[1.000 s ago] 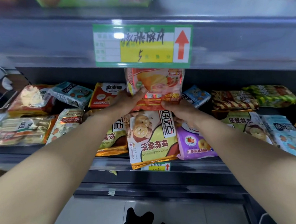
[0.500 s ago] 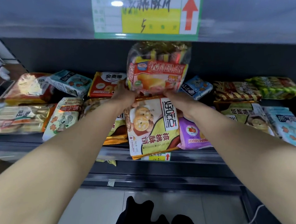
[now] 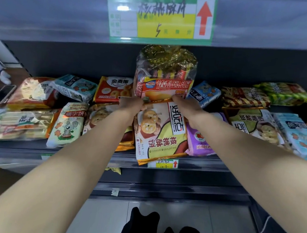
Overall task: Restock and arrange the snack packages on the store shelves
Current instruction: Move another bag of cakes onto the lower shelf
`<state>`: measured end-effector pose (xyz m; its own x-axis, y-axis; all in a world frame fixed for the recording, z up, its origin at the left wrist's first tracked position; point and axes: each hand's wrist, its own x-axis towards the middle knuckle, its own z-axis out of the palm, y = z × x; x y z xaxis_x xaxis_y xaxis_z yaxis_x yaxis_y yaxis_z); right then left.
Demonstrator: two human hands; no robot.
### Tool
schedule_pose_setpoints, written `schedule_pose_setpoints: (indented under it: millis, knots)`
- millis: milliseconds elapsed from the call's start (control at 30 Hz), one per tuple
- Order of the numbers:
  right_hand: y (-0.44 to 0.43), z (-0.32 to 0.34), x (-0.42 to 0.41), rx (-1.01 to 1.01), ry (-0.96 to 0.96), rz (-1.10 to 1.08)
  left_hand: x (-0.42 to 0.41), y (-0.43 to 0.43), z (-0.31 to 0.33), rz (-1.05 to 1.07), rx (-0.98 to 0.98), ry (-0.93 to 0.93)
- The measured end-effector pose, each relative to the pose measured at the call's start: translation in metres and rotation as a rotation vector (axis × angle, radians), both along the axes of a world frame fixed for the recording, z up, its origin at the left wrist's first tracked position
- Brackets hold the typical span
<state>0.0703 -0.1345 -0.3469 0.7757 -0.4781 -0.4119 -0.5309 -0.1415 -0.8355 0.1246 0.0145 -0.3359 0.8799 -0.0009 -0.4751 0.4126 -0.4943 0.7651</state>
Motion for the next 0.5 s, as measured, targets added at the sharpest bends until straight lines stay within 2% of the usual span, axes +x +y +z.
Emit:
schedule_pose_setpoints:
  millis: [133, 200, 333, 500]
  knots:
    - [0.003, 0.006, -0.005, 0.002, -0.025, -0.008, -0.005, 0.003, 0.001, 0.065, -0.108, -0.023]
    - [0.004, 0.009, -0.009, 0.008, -0.045, -0.025, -0.010, 0.004, 0.003, 0.062, -0.103, -0.029]
    - [0.007, 0.019, -0.018, -0.024, -0.049, -0.059, -0.020, 0.003, 0.011, 0.076, -0.017, -0.053]
    - [0.003, 0.038, -0.030, -0.062, -0.105, -0.059, -0.031, -0.004, 0.032, 0.095, 0.119, -0.176]
